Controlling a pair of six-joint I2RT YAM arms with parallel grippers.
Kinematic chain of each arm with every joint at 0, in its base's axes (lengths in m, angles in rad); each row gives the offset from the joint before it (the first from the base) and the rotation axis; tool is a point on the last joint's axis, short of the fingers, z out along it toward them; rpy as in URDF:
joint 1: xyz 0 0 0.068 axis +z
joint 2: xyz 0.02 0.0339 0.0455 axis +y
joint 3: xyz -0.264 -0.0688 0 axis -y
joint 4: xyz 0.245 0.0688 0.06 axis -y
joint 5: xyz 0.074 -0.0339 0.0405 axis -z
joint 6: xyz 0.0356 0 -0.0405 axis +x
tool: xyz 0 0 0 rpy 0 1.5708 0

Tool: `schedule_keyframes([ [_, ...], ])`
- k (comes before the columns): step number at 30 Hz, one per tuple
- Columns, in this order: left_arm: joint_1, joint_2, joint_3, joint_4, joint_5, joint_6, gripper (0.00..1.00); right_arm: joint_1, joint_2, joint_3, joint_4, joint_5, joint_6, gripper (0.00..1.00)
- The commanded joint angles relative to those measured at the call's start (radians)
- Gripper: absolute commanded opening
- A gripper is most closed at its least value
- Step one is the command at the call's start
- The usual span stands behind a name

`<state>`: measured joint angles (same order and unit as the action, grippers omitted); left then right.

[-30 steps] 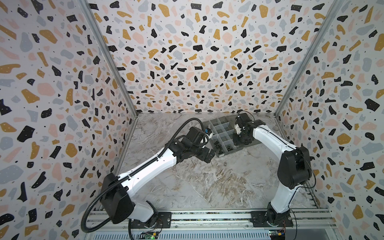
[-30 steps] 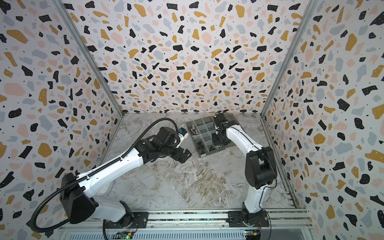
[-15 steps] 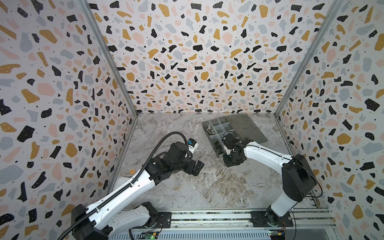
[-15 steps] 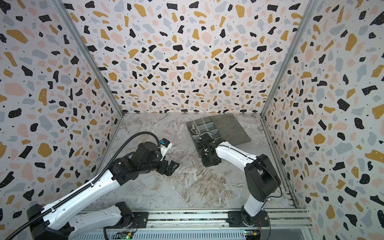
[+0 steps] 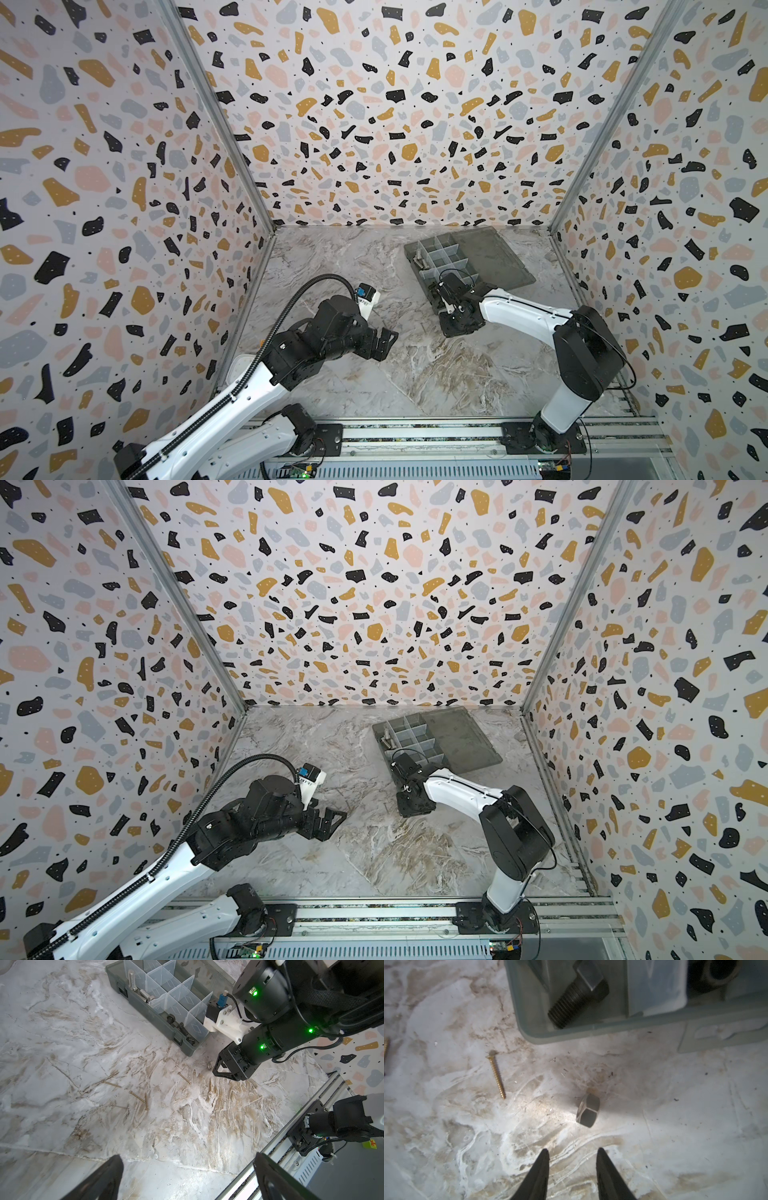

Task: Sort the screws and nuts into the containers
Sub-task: 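Lower the right gripper onto the last silver nut and grasp it, then carry the silver nut over the silver-nut compartment with the right gripper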

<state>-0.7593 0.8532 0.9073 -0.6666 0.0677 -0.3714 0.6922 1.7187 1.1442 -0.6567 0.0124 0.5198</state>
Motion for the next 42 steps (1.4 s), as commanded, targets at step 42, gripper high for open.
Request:
schedule_keyframes([
  [42,0.002,0.237,0.151,0.066,-0.021,0.112,0.99,-0.084,-0.025,0.216,-0.151,-0.001,-0.068,0.13],
])
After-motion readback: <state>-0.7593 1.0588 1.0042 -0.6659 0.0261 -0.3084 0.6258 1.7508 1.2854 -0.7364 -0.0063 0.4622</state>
